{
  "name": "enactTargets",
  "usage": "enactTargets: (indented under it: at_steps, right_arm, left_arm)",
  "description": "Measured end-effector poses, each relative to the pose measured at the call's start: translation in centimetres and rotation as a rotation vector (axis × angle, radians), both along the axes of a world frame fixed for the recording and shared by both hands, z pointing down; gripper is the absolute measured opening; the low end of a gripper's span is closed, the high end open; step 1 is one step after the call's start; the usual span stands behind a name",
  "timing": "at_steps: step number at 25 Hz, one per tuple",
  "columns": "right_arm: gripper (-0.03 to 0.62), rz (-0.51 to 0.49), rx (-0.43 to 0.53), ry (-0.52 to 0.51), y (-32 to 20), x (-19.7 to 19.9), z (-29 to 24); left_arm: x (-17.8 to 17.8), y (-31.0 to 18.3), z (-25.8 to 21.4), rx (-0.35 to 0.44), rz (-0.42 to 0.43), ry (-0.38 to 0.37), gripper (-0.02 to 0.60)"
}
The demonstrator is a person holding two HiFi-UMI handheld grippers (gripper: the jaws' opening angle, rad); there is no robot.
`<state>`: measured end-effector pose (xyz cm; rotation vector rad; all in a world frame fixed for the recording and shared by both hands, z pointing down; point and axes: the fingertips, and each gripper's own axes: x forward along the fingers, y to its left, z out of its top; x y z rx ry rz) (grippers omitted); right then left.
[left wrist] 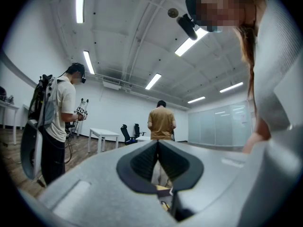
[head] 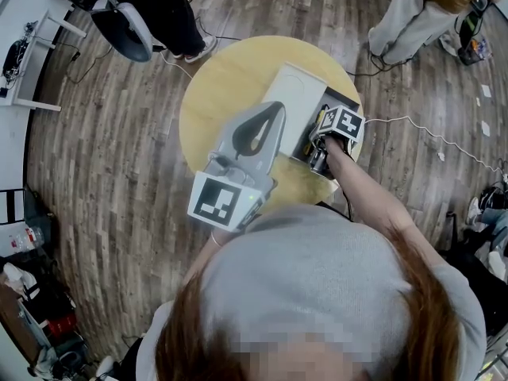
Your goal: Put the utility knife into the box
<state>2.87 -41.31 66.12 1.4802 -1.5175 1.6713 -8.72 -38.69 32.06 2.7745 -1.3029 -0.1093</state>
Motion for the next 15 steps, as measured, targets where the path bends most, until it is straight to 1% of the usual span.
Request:
enactTargets:
  at_steps: [6, 10, 12, 15]
  right_arm:
    - [0.123, -0.002, -0.004, 0.009, -0.3, 0.6, -0.1]
    - [0.124, -0.014, 0.010, 0.029, -0.2, 0.5, -0.1]
    - [0.138, -0.027, 0.034, 0.040, -0.4, 0.5, -0.4]
    - [0.146, -0.057, 0.125, 0.068, -1.1, 0.4, -2.1]
  left_arm:
    - [0.6, 0.0, -0.4, 0.011, -0.003, 0.001, 0.003]
    - [0.3, 0.2, -0.4, 0.018, -0.011, -0.003, 0.003]
    - [0.1, 0.3, -0.1, 0.007, -0.012, -0.013, 0.003]
    - [-0.2, 0.5, -0.2, 0.016, -0.012, -0.002, 0.003]
